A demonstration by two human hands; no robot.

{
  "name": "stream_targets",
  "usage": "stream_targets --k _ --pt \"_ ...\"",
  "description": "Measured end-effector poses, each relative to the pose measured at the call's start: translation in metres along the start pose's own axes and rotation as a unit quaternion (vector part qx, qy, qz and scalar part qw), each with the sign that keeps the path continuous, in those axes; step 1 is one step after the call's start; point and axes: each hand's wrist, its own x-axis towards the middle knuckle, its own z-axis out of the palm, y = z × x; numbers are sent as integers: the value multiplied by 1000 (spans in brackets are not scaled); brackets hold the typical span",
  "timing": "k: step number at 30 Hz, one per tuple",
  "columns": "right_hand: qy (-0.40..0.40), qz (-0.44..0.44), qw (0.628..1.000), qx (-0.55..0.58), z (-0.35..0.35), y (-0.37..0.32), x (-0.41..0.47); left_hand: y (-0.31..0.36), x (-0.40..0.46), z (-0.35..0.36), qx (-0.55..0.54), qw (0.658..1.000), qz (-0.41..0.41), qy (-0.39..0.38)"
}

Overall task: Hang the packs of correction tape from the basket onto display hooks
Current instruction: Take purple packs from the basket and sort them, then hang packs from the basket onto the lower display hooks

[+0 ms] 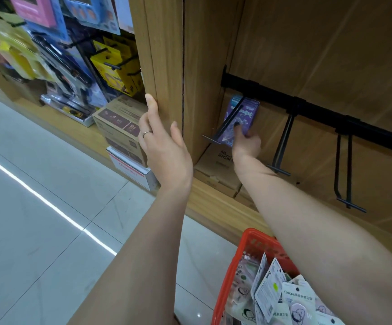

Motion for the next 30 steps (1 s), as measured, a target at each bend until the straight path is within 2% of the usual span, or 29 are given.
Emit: stream_targets --k 4,7,10,12,14,17,20,22,26,30 --pt "-5 9 1000 -20 2 -1 3 1 -1 -2 -11 1000 2 -10" --pt "-24 49 997 -56 -9 3 -9 4 0 -6 -27 999 -2 -21" --pt "-52 50 989 -127 -36 19 -28 5 -1 -15 -62 997 -13 -53" --pt "-75 23 979 -188 -64 31 -46 6 -9 -23 -77 988 -77 -106" --pt "-115 -14 970 -212 -96 46 -66 5 -22 -30 -35 972 -153 -176" --pt "-144 -90 958 -233 -150 65 -95 2 -38 -38 81 943 -167 -276" --pt "-125 -153 952 -234 -209 86 -120 13 -72 -45 161 892 -107 -409" --pt "-99 -152 957 -225 -249 101 -132 23 -111 -47 190 856 -45 -479" --pt "-70 -76 958 -267 -327 143 -144 23 -207 -46 185 773 57 -604" --pt "-126 54 920 -368 -380 190 -156 1 -283 -53 255 677 92 -685"
